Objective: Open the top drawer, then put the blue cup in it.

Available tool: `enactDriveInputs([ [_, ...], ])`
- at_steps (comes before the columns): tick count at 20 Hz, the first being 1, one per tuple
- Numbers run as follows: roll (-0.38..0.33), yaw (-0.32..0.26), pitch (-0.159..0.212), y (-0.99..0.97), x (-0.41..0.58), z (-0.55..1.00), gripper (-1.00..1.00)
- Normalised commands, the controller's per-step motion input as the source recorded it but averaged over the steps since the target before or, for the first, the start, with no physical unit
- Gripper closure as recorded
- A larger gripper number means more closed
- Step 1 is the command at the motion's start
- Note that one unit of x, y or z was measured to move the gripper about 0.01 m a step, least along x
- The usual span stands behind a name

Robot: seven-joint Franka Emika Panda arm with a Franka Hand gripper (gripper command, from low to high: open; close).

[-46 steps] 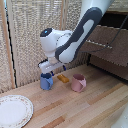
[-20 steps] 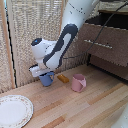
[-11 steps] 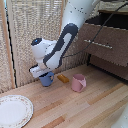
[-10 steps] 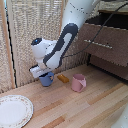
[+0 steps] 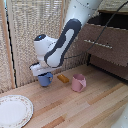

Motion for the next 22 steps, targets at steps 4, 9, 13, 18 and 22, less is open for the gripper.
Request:
enactDriveInputs([
  [4,0.31,-0.193,0.021,0.21,-0.039,0.2,1.0],
  [9,0.219,-0.231,0.02,0.02,-0.154,0.42,1.0],
  [13,0.12,-0.249,0.0,0.0,-0.161,0.63,1.0],
  [18,0.039,-0.206,0.039,0.0,-0.142,0.72,1.0],
  [22,0.017,-0.194,0.067,0.0,-0.194,0.67,1.0],
])
